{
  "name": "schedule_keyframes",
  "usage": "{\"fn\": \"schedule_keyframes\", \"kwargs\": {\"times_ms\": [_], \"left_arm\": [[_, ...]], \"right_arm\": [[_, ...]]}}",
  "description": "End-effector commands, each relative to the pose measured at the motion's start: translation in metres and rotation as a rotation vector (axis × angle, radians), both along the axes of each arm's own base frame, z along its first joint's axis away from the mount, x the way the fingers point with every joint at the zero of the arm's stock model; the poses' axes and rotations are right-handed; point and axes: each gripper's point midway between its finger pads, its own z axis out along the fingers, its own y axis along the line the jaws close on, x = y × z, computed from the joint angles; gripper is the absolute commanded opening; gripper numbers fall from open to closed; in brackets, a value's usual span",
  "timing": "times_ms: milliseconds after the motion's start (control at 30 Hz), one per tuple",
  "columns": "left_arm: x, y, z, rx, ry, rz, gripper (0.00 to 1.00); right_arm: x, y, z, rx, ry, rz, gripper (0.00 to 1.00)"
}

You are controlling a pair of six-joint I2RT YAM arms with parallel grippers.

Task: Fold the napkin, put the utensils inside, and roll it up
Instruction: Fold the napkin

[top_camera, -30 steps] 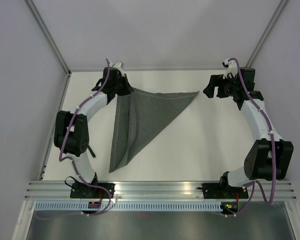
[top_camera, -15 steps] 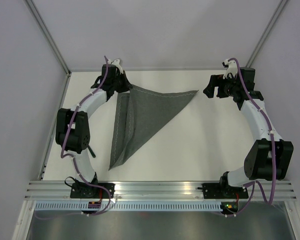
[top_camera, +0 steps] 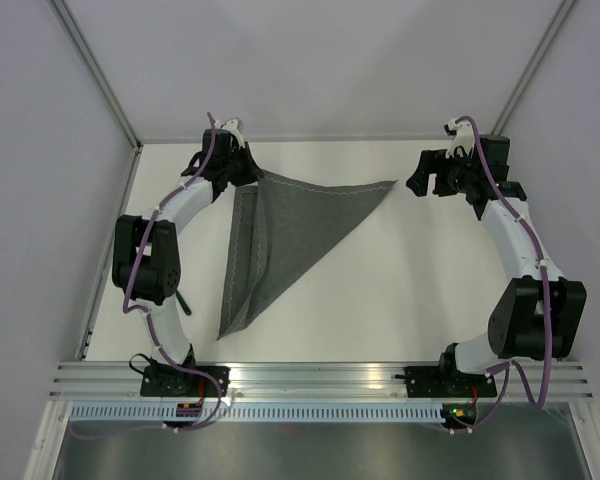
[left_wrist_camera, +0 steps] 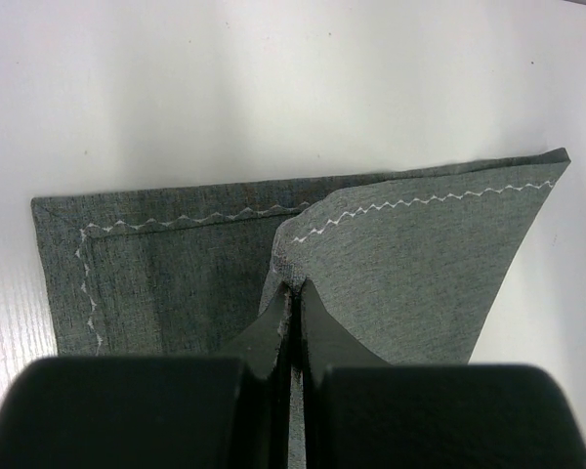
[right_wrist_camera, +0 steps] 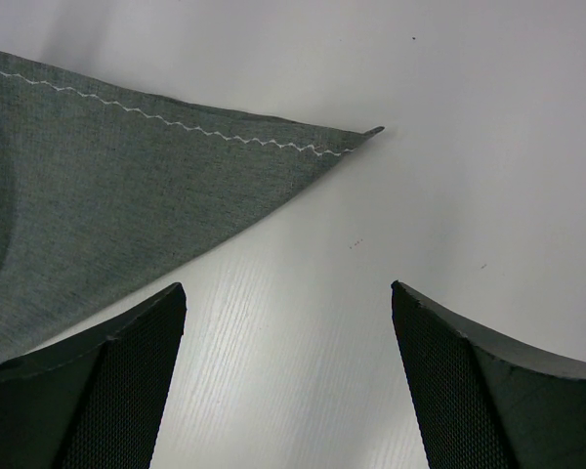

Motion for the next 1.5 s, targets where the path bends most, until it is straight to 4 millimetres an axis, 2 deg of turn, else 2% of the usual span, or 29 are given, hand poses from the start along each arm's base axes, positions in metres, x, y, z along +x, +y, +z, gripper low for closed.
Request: {"fn": "schedule_keyframes", "kwargs": {"times_ms": [0,400,1033,1267,1467], "left_arm": [[0.008,-0.002,0.016,-0.049,-0.014,0.007,0.02],[0.01,0.004,0.015,-0.054,-0.012,0.018,0.02],[0.011,0.009,-0.014,-0.036,0.045,0.037,0.05],[0.016,0.013,-0.021,-0.016,0.045,0.051,0.18],[0.023,0.018,-0.028,0.006,0.056,0.063,0.21]], "right_arm": [[0.007,-0.001,0.015,0.002,-0.037,0.004,0.91],[0.007,0.0,0.012,0.004,-0.03,0.008,0.91],[0.006,0.0,0.007,0.006,-0.014,0.013,0.91],[0.006,0.001,0.007,0.006,-0.015,0.017,0.9],[0.005,0.001,0.006,0.006,-0.013,0.019,0.91]]}}
